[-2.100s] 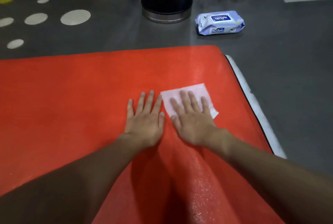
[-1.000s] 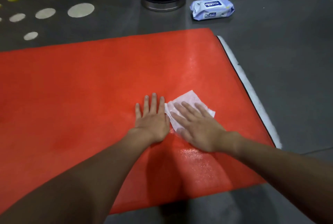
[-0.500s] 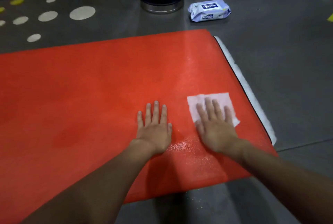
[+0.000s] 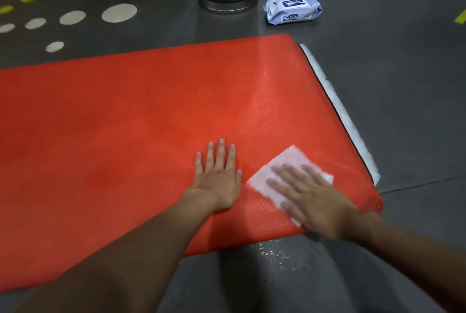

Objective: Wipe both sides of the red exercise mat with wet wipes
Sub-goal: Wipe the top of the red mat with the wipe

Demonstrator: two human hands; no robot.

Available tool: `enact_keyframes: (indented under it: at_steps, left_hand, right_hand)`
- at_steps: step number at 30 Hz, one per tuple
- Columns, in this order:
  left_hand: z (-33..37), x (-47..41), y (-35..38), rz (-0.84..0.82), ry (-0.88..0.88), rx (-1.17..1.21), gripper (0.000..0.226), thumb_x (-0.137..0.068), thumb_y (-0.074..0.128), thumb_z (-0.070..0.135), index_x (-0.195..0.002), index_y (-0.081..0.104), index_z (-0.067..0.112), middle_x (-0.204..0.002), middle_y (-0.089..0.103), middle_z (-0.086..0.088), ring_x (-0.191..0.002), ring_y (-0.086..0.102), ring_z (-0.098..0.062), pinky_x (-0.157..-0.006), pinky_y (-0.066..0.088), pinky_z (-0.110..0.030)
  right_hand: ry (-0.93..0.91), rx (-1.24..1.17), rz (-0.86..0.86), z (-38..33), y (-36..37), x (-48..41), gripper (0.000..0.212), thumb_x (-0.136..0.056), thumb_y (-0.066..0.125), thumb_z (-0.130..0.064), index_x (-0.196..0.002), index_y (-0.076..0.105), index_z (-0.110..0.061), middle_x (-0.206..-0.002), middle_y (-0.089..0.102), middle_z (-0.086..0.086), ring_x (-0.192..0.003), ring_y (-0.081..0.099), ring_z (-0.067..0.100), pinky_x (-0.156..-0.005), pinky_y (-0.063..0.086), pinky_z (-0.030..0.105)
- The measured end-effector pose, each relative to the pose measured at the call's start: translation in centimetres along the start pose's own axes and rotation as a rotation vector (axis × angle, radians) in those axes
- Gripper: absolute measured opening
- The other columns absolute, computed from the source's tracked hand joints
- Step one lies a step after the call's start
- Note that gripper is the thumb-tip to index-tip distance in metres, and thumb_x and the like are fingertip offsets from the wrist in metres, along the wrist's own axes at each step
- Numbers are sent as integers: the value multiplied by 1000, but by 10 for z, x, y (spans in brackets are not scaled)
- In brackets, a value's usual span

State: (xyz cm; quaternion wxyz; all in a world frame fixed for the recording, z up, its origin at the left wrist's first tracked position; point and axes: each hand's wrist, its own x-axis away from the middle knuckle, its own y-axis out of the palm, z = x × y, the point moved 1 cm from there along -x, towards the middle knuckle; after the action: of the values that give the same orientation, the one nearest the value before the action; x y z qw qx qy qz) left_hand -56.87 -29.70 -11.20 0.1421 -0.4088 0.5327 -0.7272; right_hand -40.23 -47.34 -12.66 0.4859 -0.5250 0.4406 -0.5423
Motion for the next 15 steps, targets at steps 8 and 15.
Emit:
enact_keyframes:
  at_steps: [8, 15]
  left_hand:
    - [2, 6, 1, -4, -7, 5, 64, -103, 14, 43, -154, -18, 21, -159, -30, -4, -146, -27, -27, -118, -14, -52]
    - [4, 5, 5, -13, -14, 14, 64, -103, 14, 44, -154, -19, 23, -159, -31, -3, -146, -29, -28, -118, -14, -54]
  right_hand:
    - [16, -73, -30, -42, 3, 24, 61, -100, 31, -49, -153, 36, -20, -162, 23, 11, -149, 22, 31, -116, 19, 55]
    - [341, -211, -114, -66, 1, 17, 67, -94, 33, -45, -149, 38, -8, -158, 27, 24, -146, 25, 42, -112, 21, 65]
